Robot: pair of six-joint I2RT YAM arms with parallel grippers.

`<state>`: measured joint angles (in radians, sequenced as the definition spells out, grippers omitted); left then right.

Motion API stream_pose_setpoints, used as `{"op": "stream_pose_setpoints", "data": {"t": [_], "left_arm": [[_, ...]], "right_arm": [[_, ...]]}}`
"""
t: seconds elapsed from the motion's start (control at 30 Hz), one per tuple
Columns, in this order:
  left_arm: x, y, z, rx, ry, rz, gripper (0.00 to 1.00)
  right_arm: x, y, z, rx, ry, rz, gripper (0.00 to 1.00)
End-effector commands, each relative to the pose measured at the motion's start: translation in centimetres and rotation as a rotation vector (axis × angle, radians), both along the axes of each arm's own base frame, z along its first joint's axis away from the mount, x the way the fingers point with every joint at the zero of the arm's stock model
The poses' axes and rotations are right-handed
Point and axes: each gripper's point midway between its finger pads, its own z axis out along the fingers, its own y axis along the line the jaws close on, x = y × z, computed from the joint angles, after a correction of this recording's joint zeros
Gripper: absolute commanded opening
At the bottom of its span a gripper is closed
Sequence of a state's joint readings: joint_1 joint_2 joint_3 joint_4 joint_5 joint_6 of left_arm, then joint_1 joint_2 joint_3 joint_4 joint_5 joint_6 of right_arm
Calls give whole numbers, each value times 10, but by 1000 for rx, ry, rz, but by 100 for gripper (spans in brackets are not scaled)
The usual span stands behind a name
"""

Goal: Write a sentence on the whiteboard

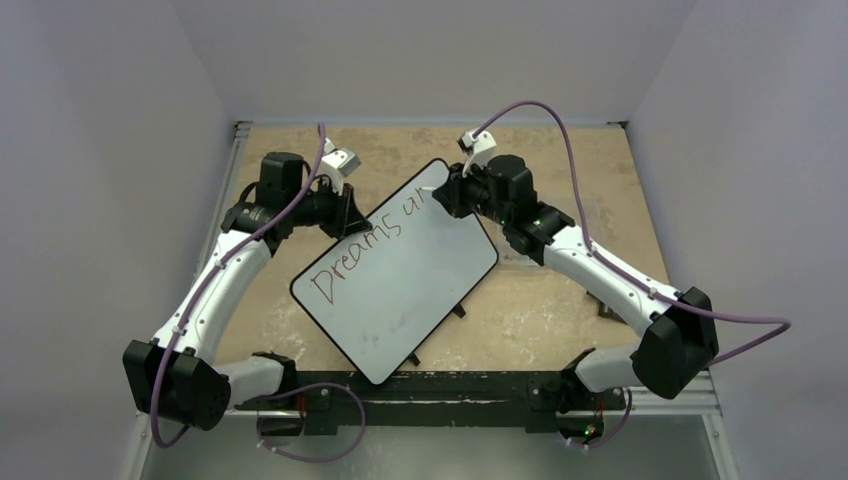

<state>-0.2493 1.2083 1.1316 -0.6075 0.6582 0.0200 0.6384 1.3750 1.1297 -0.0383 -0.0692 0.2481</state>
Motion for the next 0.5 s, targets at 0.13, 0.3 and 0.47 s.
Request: {"op": "stream_pose_setpoints", "data": {"t": [0.13,0.3,0.47], "left_arm": [[-6,-12,18,-24,-83,-90,0],[-6,-12,18,-23,-81,-90,0],[-7,-12,18,-25,-79,-91,0]], "right_arm": [[12,-7,25,2,-56,-41,0],[4,-10,43,27,-85,-30,0],[-3,-17,56,41,-112,-37,0]]}}
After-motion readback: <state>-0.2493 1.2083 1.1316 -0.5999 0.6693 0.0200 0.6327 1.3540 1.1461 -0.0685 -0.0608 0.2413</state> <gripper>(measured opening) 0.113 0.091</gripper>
